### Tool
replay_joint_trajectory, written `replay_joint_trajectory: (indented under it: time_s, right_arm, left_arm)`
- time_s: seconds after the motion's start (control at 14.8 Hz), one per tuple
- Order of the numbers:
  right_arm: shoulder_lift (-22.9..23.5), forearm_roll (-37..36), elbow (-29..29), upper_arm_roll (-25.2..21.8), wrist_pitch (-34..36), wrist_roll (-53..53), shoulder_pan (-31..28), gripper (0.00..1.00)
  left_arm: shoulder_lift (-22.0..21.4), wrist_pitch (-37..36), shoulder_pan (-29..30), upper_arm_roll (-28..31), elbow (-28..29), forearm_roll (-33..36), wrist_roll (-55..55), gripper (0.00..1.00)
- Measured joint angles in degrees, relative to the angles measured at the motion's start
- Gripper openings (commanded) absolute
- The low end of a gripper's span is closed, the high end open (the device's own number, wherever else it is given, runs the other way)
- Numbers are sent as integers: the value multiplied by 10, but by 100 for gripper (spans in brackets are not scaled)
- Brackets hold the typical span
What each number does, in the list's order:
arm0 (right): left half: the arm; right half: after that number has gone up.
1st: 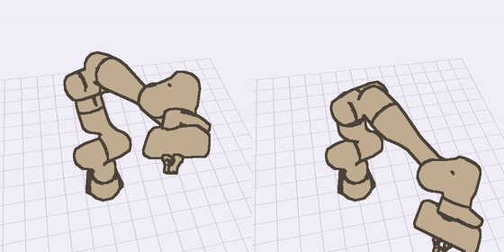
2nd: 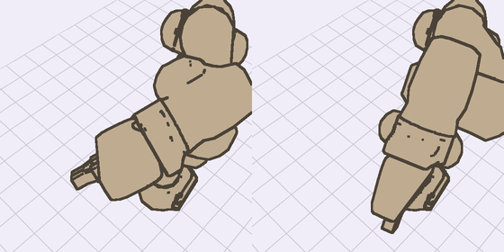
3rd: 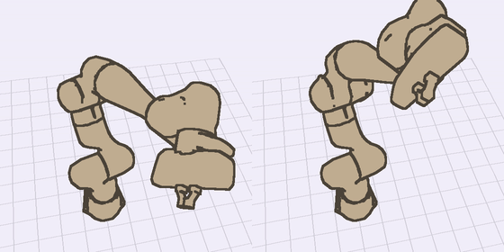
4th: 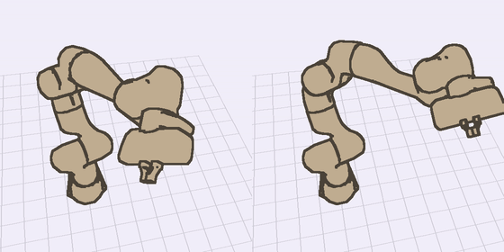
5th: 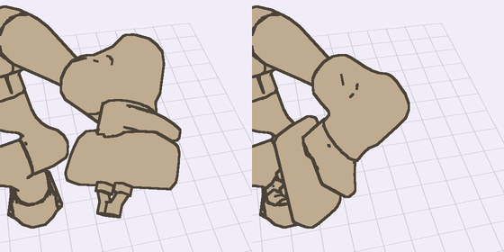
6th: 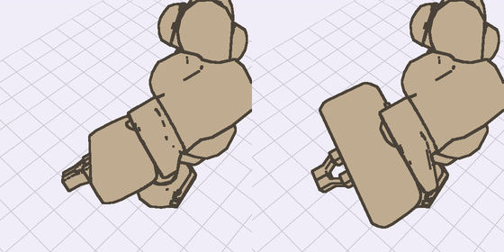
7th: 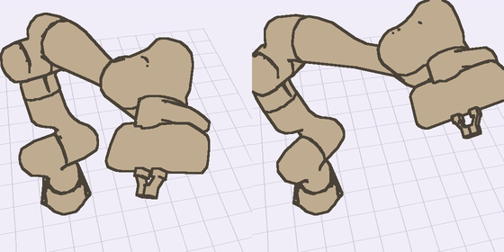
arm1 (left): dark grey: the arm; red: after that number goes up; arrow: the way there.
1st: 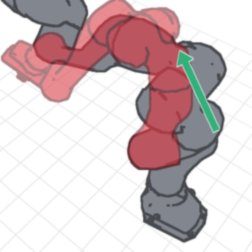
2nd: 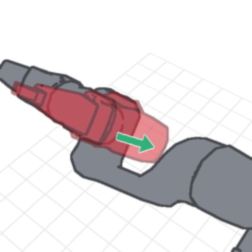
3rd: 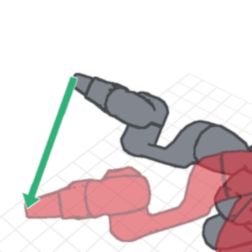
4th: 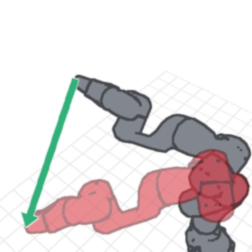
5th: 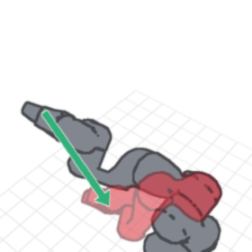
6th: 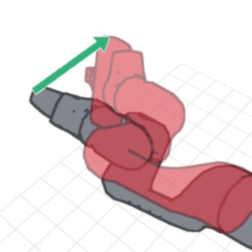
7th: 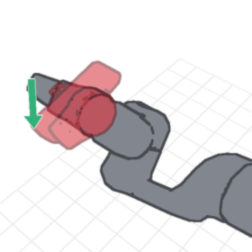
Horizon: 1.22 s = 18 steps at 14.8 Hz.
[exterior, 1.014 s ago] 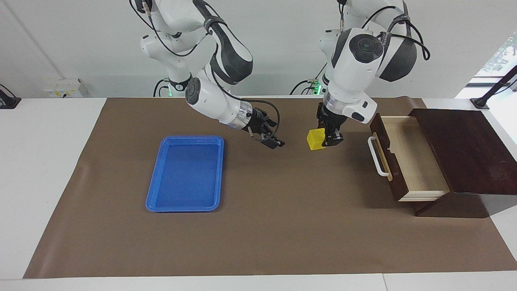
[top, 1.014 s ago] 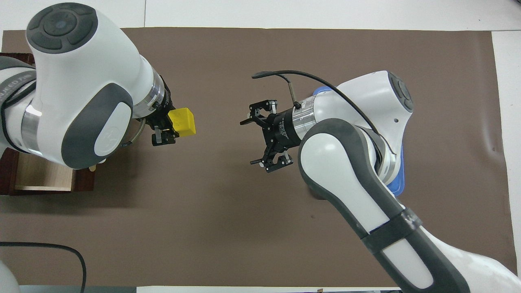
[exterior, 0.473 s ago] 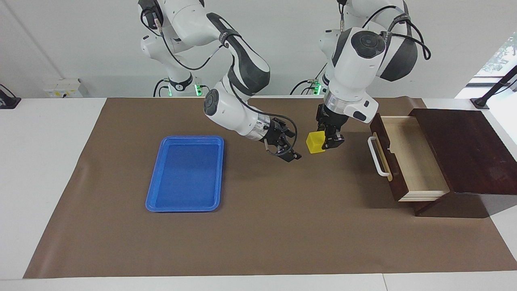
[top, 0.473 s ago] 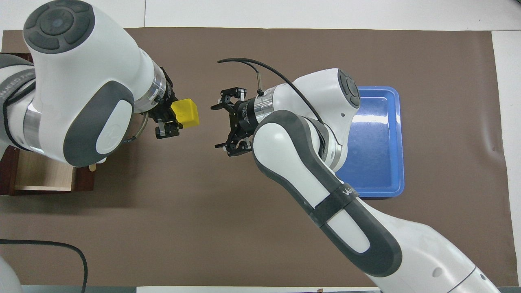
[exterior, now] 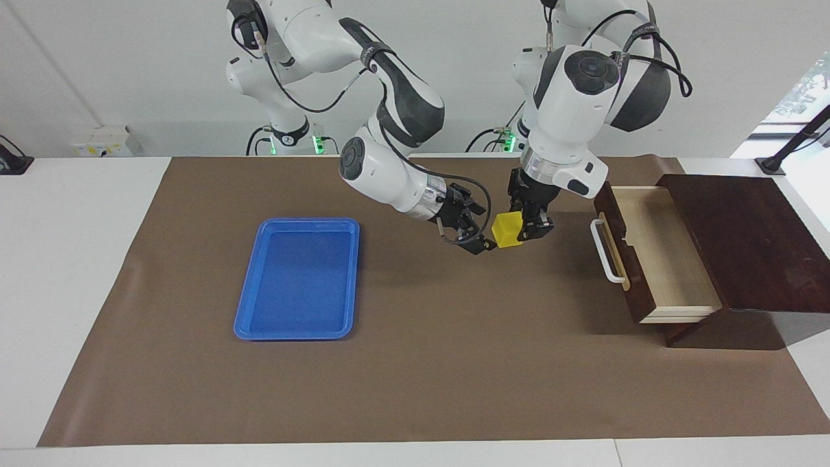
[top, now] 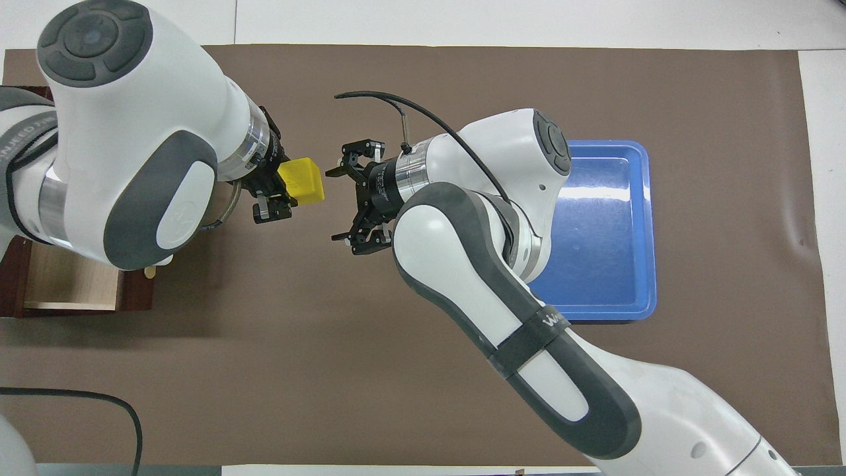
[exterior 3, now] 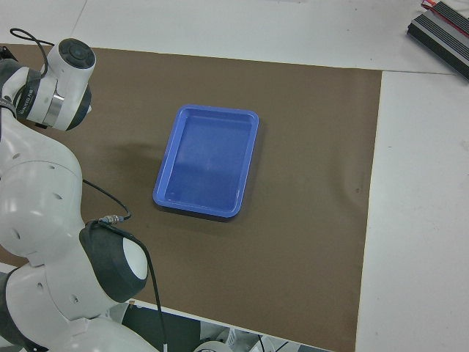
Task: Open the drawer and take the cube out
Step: 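Close the right gripper on the yellow cube beside the left gripper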
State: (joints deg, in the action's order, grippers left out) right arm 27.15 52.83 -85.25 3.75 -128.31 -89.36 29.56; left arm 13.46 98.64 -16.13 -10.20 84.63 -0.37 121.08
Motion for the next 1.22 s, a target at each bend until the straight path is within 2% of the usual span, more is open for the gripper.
replay_joint_trajectory:
  time_s: [0.34, 1.01, 1.08, 1.15, 1.22]
  right_arm:
    - [30, -11, 49, -1, 0, -28, 5, 100]
    - [34, -37, 57, -1, 1, -43, 22, 100]
    - [34, -37, 57, -1, 1, -43, 23, 98]
    - [34, -38, 57, -1, 0, -43, 23, 81]
    - [35, -38, 57, -1, 0, -43, 23, 33]
  left_arm:
    - [0, 0, 0, 1, 0, 0, 0, 0]
    - [0, -4, 0, 1, 0, 0, 0, 0]
    - [0, -4, 0, 1, 0, 0, 0, 0]
    - [0, -4, 0, 1, 0, 0, 0, 0]
    - [0, -5, 0, 1, 1, 1, 0, 0]
